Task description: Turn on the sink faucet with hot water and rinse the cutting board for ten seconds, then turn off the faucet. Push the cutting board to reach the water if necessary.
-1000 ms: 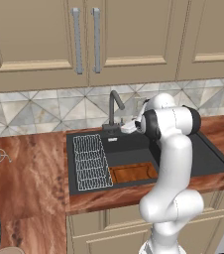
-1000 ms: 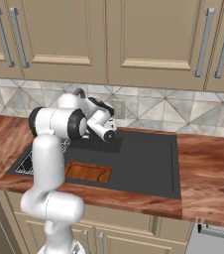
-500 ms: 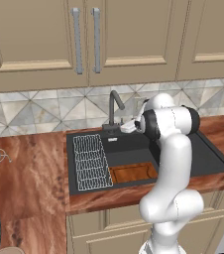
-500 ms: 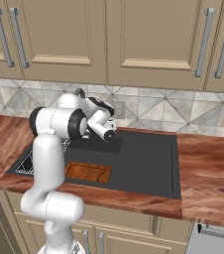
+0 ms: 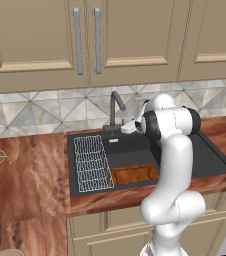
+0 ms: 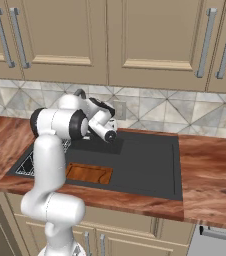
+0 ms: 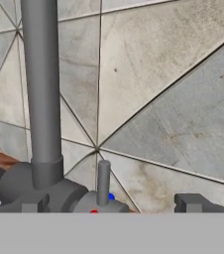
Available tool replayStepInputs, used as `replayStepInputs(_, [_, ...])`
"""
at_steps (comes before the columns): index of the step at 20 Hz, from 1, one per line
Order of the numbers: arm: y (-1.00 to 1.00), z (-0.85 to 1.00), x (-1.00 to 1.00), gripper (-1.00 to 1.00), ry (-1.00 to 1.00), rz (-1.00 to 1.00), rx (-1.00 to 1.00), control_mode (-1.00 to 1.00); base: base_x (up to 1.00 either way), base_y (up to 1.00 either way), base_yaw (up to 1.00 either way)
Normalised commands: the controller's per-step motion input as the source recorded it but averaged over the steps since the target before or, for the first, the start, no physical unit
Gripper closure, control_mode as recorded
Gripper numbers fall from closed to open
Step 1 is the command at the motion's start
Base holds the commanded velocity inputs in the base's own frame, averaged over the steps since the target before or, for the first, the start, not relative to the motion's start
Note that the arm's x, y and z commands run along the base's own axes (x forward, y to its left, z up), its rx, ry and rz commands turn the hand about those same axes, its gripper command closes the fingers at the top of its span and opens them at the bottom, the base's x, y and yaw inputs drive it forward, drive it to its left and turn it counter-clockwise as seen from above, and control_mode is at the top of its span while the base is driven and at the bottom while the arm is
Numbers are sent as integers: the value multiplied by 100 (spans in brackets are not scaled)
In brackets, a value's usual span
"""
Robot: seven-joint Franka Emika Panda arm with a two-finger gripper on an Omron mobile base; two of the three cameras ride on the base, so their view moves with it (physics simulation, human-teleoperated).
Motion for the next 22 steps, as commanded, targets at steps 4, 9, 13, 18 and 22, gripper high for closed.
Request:
replayStepInputs(4, [8,0,1,-100,0,0,0,-100,0,0,0])
replayStepInputs(9, [6,0,3,-100,0,0,0,-100,0,0,0])
replayStepInputs(13, [7,0,7,-100,0,0,0,-100,0,0,0])
replayStepInputs(18, [4,0,7,-100,0,-2,0,-100,0,0,0])
replayStepInputs(22, [0,0,4,-100,0,-5,0,-100,0,0,0])
